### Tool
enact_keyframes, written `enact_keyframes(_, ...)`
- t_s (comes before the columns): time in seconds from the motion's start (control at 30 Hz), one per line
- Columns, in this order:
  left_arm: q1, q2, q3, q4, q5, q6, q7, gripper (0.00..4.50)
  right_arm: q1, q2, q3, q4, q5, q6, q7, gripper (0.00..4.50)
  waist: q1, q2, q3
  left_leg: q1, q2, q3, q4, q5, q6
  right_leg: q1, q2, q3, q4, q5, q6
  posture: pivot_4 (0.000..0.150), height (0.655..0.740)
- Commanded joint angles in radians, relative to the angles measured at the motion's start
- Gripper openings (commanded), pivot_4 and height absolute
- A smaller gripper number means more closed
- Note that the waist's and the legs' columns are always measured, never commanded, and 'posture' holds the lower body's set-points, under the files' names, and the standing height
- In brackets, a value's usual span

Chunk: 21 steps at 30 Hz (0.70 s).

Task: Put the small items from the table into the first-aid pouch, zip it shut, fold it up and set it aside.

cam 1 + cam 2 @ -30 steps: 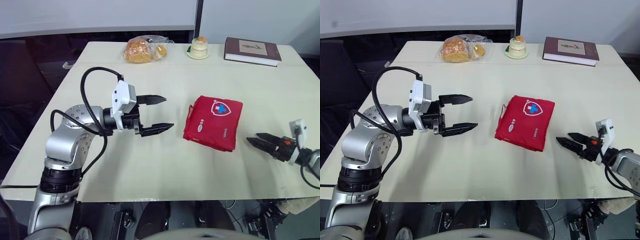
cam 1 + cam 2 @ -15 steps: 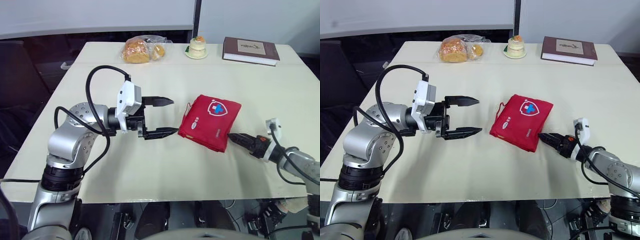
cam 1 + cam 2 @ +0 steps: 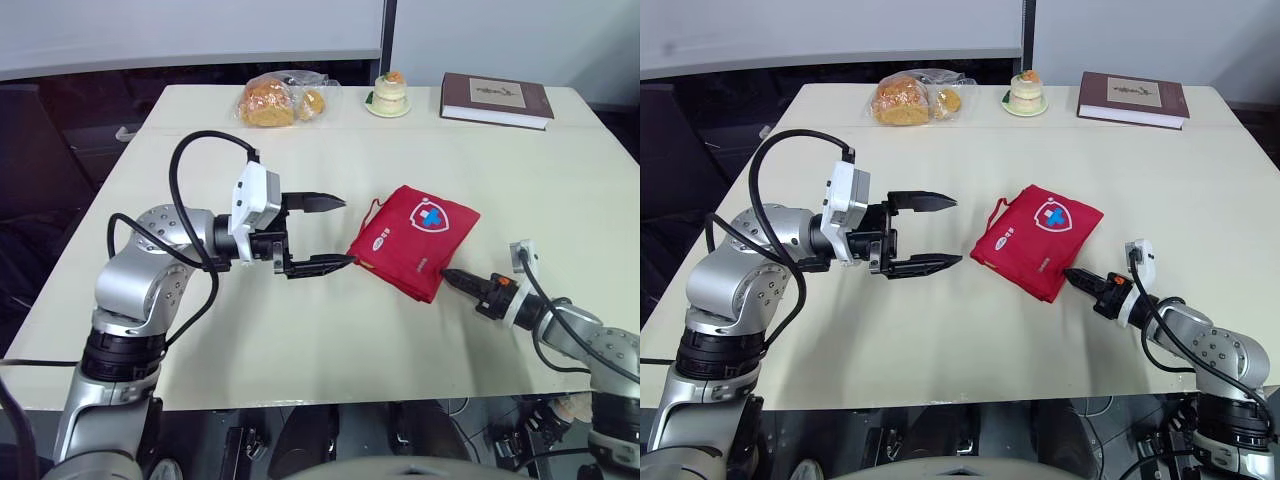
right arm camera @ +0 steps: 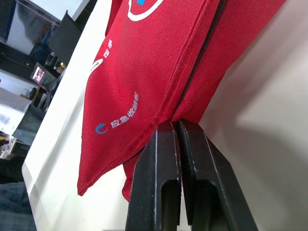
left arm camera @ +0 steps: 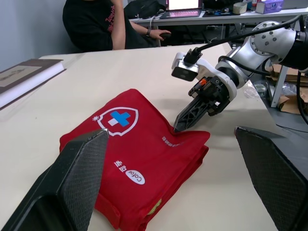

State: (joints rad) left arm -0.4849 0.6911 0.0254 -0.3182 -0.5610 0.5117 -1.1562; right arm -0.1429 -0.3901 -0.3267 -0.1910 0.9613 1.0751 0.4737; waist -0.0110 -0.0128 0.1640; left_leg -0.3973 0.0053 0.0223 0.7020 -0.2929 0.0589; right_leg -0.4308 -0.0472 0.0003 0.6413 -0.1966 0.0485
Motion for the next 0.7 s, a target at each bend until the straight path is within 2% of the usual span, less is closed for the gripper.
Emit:
enact_keyframes(0.03, -0.005, 0.010, 0.001, -0.009, -0.005, -0.025, -0.006, 4.50, -0.043, 0.048, -0.046, 0.006, 0.010, -0.066, -0.065, 0.03, -0.002, 0.000, 0.000, 0.000, 0.000, 0.000, 0.000, 0.000, 0.000, 0.000, 0.000, 0.000, 0.000, 0.000, 0.000, 0.150, 0.7289)
enact_keyframes(0.2, -0.010, 0.010, -0.003, 0.006, 0.003, -0.038, -0.012, 4.50, -0.159, 0.123, -0.165, 0.121, -0.027, -0.254, -0.196, 0.03, 0.000, 0.001, 0.001, 0.000, 0.000, 0.001, 0.000, 0.000, 0.000, -0.001, 0.000, 0.001, 0.000, 0.000, 0.000, 0.150, 0.7289)
enact_keyframes(0.43, -0.021, 0.013, -0.008, 0.028, 0.011, -0.056, -0.021, 4.50, -0.295, 0.139, -0.241, 0.266, -0.099, -0.477, -0.286, 0.03, -0.001, 0.002, 0.002, -0.001, -0.001, 0.001, 0.000, 0.000, 0.000, -0.001, -0.001, 0.001, 0.000, 0.000, 0.000, 0.150, 0.7289)
enact_keyframes(0.57, -0.029, 0.015, -0.012, 0.035, 0.013, -0.062, -0.023, 4.50, -0.292, 0.113, -0.211, 0.266, -0.081, -0.432, -0.254, 0.03, -0.003, 0.003, 0.002, -0.001, -0.001, 0.001, -0.001, 0.000, 0.000, -0.001, 0.000, 0.001, 0.000, 0.000, 0.000, 0.150, 0.7289)
enact_keyframes(0.67, -0.028, 0.018, -0.012, 0.036, 0.013, -0.065, -0.026, 4.50, -0.240, 0.056, -0.153, 0.225, -0.069, -0.352, -0.159, 0.03, -0.001, 0.003, 0.002, -0.001, -0.001, 0.001, -0.001, 0.000, 0.000, -0.001, 0.000, 0.001, 0.000, 0.000, 0.000, 0.150, 0.7289)
enact_keyframes(0.7, -0.028, 0.019, -0.012, 0.036, 0.012, -0.065, -0.026, 4.50, -0.228, 0.038, -0.140, 0.215, -0.053, -0.320, -0.133, 0.27, -0.001, 0.003, 0.002, -0.001, -0.001, 0.001, -0.001, 0.000, 0.000, -0.001, 0.000, 0.001, 0.000, 0.000, 0.000, 0.150, 0.7289)
